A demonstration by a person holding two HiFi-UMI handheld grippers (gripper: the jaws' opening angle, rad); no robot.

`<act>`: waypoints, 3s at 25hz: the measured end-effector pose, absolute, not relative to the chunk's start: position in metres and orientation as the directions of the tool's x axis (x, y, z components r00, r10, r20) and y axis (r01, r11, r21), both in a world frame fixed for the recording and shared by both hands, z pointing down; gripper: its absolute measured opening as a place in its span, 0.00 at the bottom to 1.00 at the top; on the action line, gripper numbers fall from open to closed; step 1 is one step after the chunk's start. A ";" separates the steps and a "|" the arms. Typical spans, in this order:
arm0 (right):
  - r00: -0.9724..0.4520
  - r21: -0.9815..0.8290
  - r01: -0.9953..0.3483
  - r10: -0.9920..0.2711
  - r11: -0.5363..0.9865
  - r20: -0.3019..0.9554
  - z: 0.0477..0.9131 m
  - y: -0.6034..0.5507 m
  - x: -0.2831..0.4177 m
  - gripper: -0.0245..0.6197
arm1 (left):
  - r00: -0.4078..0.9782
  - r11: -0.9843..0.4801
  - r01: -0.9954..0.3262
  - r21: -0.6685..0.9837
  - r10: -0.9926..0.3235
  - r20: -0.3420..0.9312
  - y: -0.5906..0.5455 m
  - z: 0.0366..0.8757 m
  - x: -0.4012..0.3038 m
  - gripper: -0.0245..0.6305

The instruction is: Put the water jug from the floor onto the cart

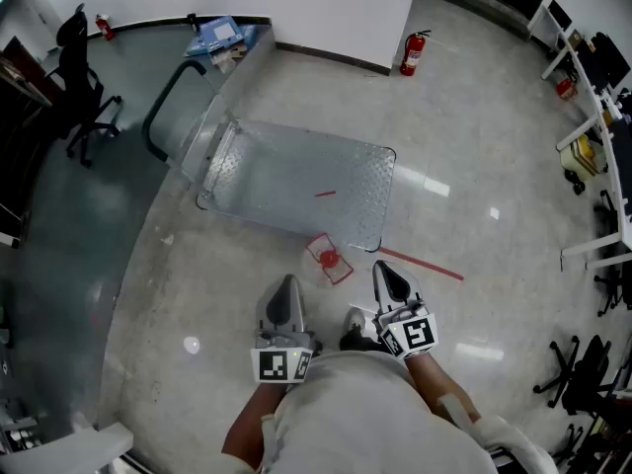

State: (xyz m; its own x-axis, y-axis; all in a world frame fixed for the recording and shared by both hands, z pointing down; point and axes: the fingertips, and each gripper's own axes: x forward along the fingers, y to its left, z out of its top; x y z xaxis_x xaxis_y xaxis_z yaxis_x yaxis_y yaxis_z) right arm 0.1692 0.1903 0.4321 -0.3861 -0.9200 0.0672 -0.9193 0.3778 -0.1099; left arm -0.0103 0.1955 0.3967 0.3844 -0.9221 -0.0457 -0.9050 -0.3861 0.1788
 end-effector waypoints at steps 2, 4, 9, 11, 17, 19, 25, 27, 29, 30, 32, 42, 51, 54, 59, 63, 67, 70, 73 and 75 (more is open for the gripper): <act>-0.386 -0.109 -0.919 -0.920 0.378 0.065 0.430 0.189 0.169 0.05 | 0.387 -0.389 -0.904 0.177 -0.921 -0.048 0.194 0.394 -0.010 0.04; -0.387 -0.107 -0.919 -0.920 0.379 0.063 0.428 0.189 0.169 0.05 | 0.389 -0.391 -0.904 0.174 -0.920 -0.048 0.194 0.391 -0.009 0.04; -0.386 -0.107 -0.920 -0.920 0.378 0.066 0.428 0.189 0.168 0.05 | 0.395 -0.397 -0.901 0.173 -0.917 -0.051 0.194 0.390 -0.010 0.04; -0.386 -0.107 -0.920 -0.920 0.378 0.066 0.429 0.189 0.168 0.05 | 0.395 -0.398 -0.901 0.174 -0.917 -0.051 0.193 0.391 -0.010 0.04; -0.387 -0.092 -0.921 -0.916 0.379 0.105 0.444 0.182 0.163 0.06 | 0.395 -0.396 -0.903 0.166 -0.918 -0.044 0.193 0.392 -0.009 0.04; -0.389 -0.079 -0.921 -0.911 0.382 0.138 0.456 0.175 0.160 0.06 | 0.395 -0.397 -0.904 0.158 -0.918 -0.043 0.193 0.393 -0.010 0.04; -0.403 -0.045 -0.914 -0.886 0.404 0.229 0.492 0.135 0.152 0.06 | 0.394 -0.395 -0.904 0.165 -0.918 -0.039 0.187 0.403 -0.016 0.04; -0.421 -0.030 -0.901 -0.857 0.432 0.299 0.517 0.117 0.144 0.06 | 0.391 -0.391 -0.904 0.171 -0.920 -0.036 0.182 0.407 -0.019 0.04; -0.435 -0.036 -0.887 -0.807 0.460 0.400 0.555 0.097 0.134 0.06 | 0.392 -0.392 -0.904 0.169 -0.919 -0.030 0.174 0.411 -0.021 0.04; -0.438 -0.048 -0.882 -0.776 0.470 0.454 0.578 0.089 0.130 0.06 | 0.395 -0.394 -0.904 0.167 -0.918 -0.025 0.170 0.414 -0.020 0.04; -0.434 -0.068 -0.874 -0.710 0.481 0.555 0.627 0.075 0.123 0.06 | 0.402 -0.399 -0.902 0.164 -0.916 -0.015 0.163 0.420 -0.019 0.04; -0.327 -0.110 -0.831 -0.319 0.546 0.889 0.851 0.105 0.099 0.35 | 0.408 -0.386 -0.898 0.212 -0.910 0.076 0.162 0.462 -0.028 0.04; -0.215 -0.098 -0.866 -0.188 0.491 0.958 0.954 0.109 0.105 0.44 | 0.416 -0.372 -0.893 0.252 -0.896 0.152 0.163 0.511 -0.041 0.04; -0.204 -0.099 -0.860 -0.159 0.500 0.966 0.973 0.107 0.102 0.46 | 0.417 -0.371 -0.892 0.259 -0.896 0.155 0.161 0.520 -0.042 0.04; -0.191 -0.102 -0.870 -0.140 0.482 0.972 0.991 0.107 0.103 0.47 | 0.405 -0.350 -0.894 0.280 -0.899 0.169 0.161 0.531 -0.046 0.04; -0.197 -0.112 -0.858 -0.120 0.501 0.973 0.999 0.107 0.097 0.48 | 0.399 -0.340 -0.896 0.285 -0.898 0.185 0.160 0.537 -0.051 0.04; -0.199 -0.112 -0.857 -0.122 0.503 0.972 1.001 0.106 0.095 0.48 | 0.399 -0.338 -0.895 0.291 -0.899 0.183 0.161 0.540 -0.052 0.04; -0.192 -0.110 -0.859 -0.115 0.500 0.975 1.000 0.108 0.098 0.49 | 0.402 -0.341 -0.892 0.297 -0.899 0.176 0.163 0.538 -0.049 0.04; -0.186 -0.113 -0.863 -0.101 0.492 0.977 1.000 0.113 0.096 0.49 | 0.408 -0.348 -0.890 0.295 -0.896 0.173 0.163 0.537 -0.050 0.04; -0.188 -0.121 -0.866 -0.091 0.485 0.978 0.999 0.118 0.093 0.49 | 0.406 -0.347 -0.890 0.295 -0.898 0.168 0.163 0.538 -0.054 0.04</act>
